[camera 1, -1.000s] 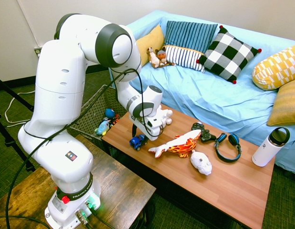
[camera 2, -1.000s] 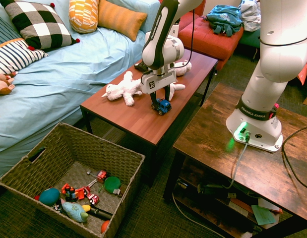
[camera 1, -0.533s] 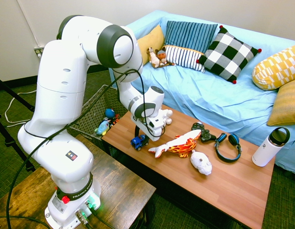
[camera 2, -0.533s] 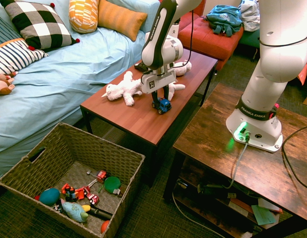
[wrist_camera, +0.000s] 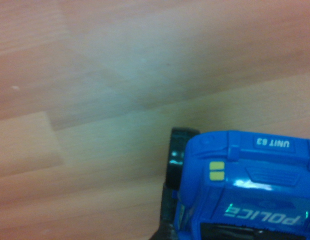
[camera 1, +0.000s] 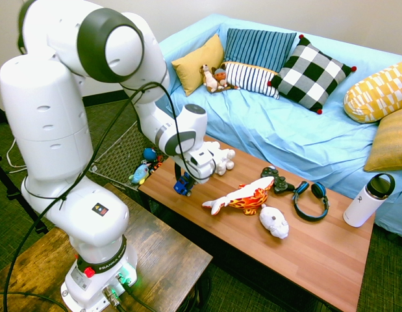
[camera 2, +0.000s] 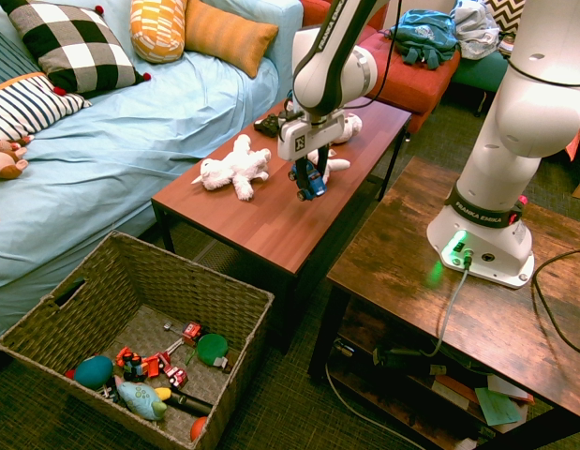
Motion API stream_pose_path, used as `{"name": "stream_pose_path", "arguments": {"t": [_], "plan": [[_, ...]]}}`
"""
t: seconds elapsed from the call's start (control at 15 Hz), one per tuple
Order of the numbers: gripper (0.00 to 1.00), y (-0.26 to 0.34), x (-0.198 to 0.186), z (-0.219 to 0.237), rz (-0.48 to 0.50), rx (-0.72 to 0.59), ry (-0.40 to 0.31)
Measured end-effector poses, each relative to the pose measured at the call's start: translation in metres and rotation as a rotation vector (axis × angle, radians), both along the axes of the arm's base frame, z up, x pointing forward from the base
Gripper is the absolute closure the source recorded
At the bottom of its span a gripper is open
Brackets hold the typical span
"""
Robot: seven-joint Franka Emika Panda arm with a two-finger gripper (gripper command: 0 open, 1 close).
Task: Put the toy car in the basket
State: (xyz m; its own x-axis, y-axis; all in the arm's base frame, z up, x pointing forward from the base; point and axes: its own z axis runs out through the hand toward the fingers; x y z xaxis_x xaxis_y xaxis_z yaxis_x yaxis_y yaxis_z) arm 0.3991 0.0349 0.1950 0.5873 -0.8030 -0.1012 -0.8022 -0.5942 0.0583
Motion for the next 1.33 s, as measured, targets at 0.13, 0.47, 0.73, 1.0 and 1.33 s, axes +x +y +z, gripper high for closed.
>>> {"name": "stream_pose_path", "arguments": {"t": [0.13, 0.47, 0.73, 1.0, 1.33], "plan": [[1.0, 0.059, 0.009, 0.049, 0.047, -0.049, -0.015], [1.0, 0.245, 0.036, 0.118, 0.201, -0.12, -0.022], [1.0, 0.31, 0.086, 0.063, 0.289, -0.112, 0.025], [0.0, 0.373, 0.117, 0.039, 0.385, -0.088, 0.056], [0.0, 0.385, 0.139, 0.032, 0.42, -0.071, 0.074]]}}
